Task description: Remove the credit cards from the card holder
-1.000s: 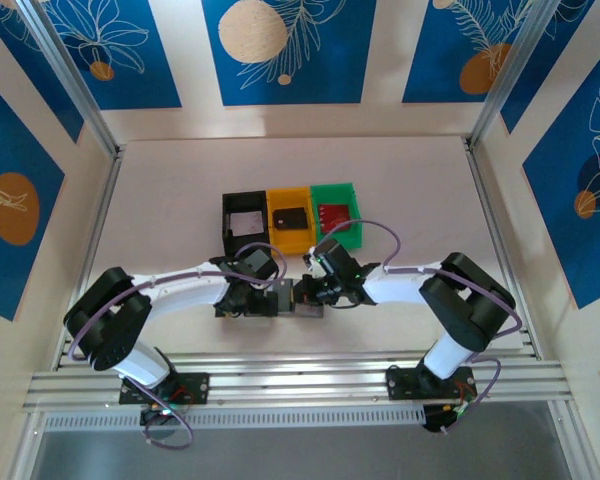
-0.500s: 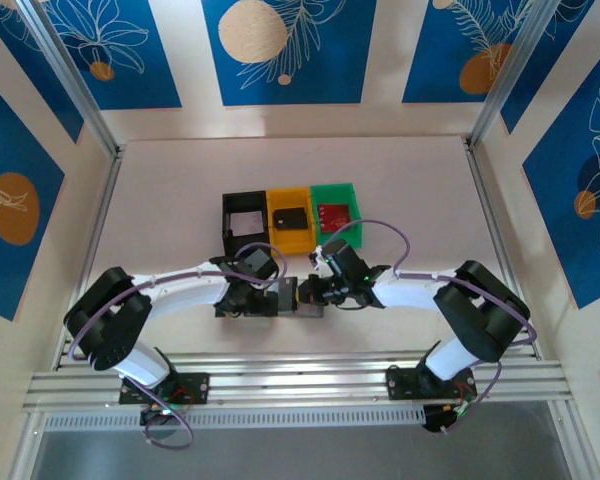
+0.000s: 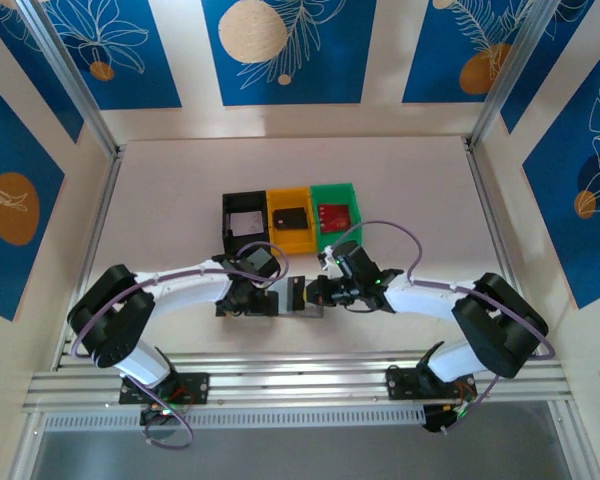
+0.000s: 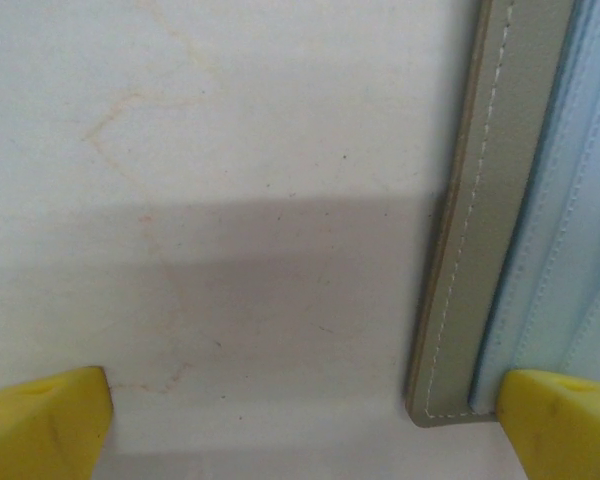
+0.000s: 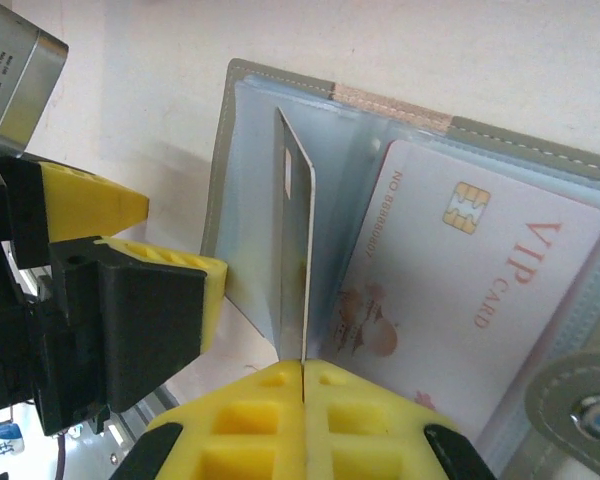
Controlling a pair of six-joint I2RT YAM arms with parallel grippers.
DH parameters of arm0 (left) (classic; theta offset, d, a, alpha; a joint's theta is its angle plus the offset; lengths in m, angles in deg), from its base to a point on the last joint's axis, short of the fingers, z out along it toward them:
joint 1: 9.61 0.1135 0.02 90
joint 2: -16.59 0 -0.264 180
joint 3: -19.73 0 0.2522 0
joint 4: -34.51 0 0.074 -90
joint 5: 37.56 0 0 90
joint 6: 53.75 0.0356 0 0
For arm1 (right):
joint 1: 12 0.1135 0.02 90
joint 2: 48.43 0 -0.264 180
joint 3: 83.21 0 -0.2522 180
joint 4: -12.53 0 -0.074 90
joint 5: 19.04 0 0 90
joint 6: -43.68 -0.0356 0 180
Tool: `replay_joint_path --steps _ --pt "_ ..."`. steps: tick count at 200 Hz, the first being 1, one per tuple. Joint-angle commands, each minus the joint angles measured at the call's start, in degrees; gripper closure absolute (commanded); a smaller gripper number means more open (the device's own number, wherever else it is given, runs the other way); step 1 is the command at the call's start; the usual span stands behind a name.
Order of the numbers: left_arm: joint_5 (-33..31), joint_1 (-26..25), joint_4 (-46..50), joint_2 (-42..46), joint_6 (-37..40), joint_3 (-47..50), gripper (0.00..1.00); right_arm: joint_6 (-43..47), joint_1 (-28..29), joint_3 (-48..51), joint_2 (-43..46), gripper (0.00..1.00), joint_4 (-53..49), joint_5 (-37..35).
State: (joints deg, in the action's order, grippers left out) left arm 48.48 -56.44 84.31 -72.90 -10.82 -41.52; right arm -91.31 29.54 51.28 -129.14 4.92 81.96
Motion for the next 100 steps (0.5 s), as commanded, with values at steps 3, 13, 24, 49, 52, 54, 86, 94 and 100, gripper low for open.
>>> replay_joint_path --steps 3,13,24,49,52,54,86,94,100 --pt "2.8 0.0 -2.2 -4.0 -0.6 1.4 0.00 1.9 -0.6 1.4 3.1 1.00 -2.3 1.3" --pt "2.7 0.1 -2.0 -3.9 -0.5 1.2 0.00 2.2 -0.7 1.9 4.1 1.00 -2.7 1.3" --pt "2.3 0.1 -1.6 -3.6 -0.4 0.9 0.00 2.4 -0.9 2.5 5.2 1.00 -3.1 1.3" --pt "1.1 0.3 -0.4 -2.3 0.0 0.5 0.01 2.9 -1.8 3.9 8.0 1.00 -3.9 1.3" --pt "1.0 0.3 -0.3 -2.2 0.1 0.4 0.01 2.9 -1.9 4.1 8.3 1.00 -3.9 1.4" --pt "0.8 0.4 -0.2 -2.1 0.2 0.3 0.01 2.9 -2.0 4.1 8.5 1.00 -3.9 1.5" --pt "-1.7 1.3 2.6 1.0 2.3 -0.9 0.01 2.6 -3.7 6.1 12.6 1.00 -3.1 3.3" --pt "-2.2 1.4 2.7 2.7 2.9 -0.9 0.01 2.6 -4.1 6.5 13.6 1.00 -3.0 3.9" --pt "-2.3 1.5 2.4 4.2 3.3 -0.7 0.01 2.7 -4.4 6.8 14.3 1.00 -2.7 4.5"
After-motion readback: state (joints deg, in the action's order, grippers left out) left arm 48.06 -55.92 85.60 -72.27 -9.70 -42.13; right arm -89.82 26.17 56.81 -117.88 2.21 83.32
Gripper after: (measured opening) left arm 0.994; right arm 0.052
